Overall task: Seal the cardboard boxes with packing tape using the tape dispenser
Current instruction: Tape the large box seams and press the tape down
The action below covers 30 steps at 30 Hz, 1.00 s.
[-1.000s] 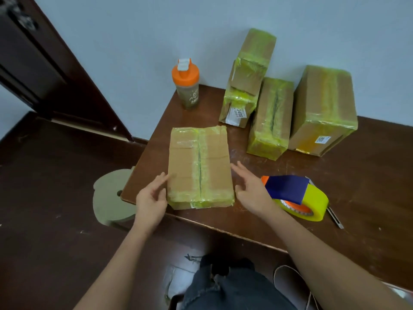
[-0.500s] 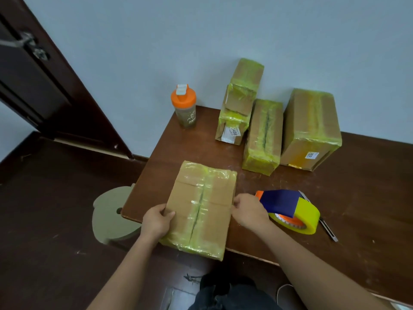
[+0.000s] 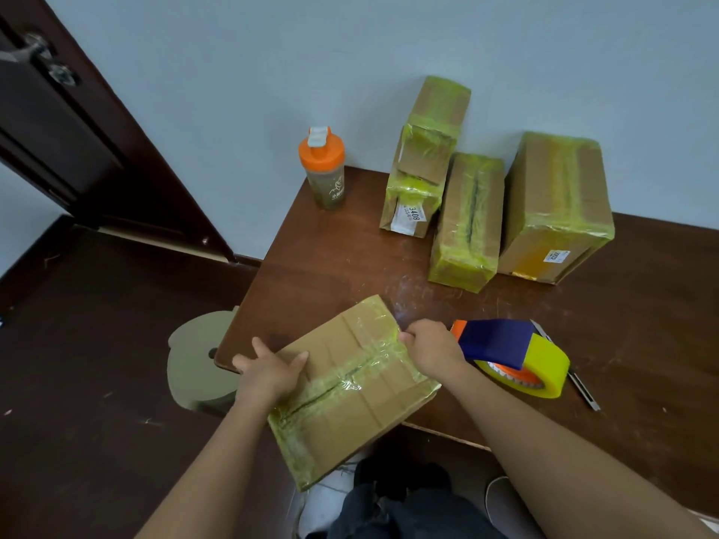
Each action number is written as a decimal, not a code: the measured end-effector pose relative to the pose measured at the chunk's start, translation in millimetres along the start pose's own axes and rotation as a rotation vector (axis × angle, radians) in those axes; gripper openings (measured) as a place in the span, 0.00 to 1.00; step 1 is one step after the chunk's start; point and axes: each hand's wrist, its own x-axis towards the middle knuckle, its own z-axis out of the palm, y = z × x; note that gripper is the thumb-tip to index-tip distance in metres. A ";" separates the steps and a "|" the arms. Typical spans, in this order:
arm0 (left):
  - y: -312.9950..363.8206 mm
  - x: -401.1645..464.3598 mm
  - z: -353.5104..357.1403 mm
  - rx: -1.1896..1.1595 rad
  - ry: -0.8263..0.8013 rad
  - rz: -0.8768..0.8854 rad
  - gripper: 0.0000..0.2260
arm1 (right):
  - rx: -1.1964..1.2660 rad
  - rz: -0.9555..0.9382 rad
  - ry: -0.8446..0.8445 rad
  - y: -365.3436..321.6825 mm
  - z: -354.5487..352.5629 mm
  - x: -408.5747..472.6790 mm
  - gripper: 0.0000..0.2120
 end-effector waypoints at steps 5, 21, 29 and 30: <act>14.0 0.8 -21.8 -0.383 0.156 0.493 0.37 | -0.029 0.110 -0.033 -11.3 -18.8 -6.0 0.11; 20.0 3.6 25.3 -0.106 -0.058 0.723 0.27 | -0.408 -0.187 0.016 -9.1 -13.4 -20.9 0.25; 25.0 -15.2 33.5 0.532 0.031 0.823 0.49 | -0.533 -0.388 0.026 -9.9 -3.6 -23.2 0.20; 24.6 -17.4 32.8 0.499 0.018 0.819 0.45 | -0.532 -0.393 -0.003 -11.2 -5.0 -22.1 0.18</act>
